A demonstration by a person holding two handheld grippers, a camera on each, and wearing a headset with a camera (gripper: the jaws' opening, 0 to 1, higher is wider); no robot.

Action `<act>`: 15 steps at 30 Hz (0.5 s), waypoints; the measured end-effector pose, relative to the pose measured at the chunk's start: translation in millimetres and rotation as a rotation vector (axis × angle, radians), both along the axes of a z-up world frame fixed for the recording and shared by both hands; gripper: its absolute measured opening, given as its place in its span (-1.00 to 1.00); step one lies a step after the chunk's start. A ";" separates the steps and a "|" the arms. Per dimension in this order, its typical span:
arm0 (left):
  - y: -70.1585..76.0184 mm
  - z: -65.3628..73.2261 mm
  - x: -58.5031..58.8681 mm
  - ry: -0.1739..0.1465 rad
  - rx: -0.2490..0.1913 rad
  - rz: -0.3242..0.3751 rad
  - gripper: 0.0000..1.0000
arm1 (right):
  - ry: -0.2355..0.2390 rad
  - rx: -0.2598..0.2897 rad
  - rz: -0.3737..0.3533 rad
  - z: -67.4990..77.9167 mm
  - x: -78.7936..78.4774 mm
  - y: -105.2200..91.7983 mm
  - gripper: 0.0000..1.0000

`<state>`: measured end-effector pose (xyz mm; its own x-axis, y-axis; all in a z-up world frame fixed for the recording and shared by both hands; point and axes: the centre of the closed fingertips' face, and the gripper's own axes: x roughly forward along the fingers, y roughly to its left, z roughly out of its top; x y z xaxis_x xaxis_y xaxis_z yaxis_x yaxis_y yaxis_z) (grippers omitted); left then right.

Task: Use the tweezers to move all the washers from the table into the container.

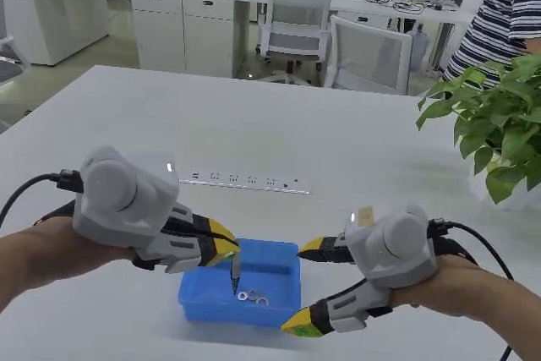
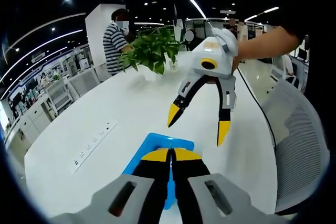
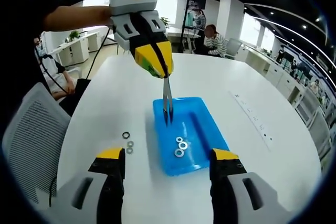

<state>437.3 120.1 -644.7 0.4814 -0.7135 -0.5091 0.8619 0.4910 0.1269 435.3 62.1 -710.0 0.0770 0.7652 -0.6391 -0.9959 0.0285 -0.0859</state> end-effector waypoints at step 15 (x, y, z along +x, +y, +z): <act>4.5 7.9 -18.2 -0.001 -0.026 0.019 -0.91 | 0.014 0.037 -0.070 -2.1 -20.3 -14.7 0.69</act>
